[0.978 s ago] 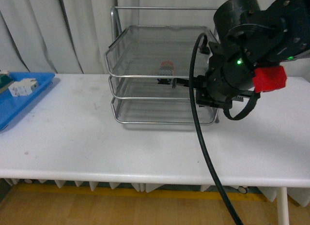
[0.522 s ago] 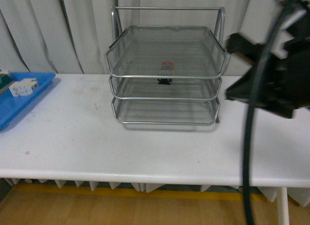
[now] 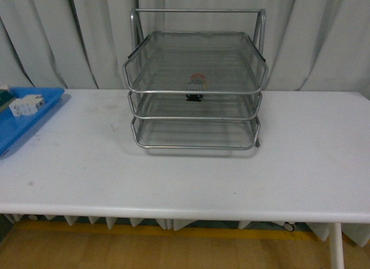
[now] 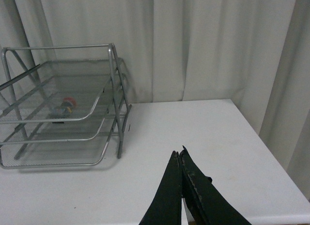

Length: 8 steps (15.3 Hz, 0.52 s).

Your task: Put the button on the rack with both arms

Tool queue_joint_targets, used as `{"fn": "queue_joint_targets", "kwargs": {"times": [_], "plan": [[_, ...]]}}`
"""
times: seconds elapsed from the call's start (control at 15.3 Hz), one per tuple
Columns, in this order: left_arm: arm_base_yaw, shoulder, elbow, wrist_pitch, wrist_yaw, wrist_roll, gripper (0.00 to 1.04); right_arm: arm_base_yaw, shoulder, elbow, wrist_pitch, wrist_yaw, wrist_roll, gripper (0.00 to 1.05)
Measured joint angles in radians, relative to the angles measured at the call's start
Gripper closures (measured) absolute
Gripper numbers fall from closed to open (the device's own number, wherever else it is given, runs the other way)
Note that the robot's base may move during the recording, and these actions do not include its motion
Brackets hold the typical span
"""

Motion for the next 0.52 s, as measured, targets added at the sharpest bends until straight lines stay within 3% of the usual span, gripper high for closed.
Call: {"fn": "queue_joint_targets", "kwargs": {"times": [0.52], "plan": [[0.000, 0.000, 0.000, 0.000, 0.000, 0.000, 0.07, 0.000, -0.225, -0.098, -0.125, 0.000, -0.003, 1.03]]}}
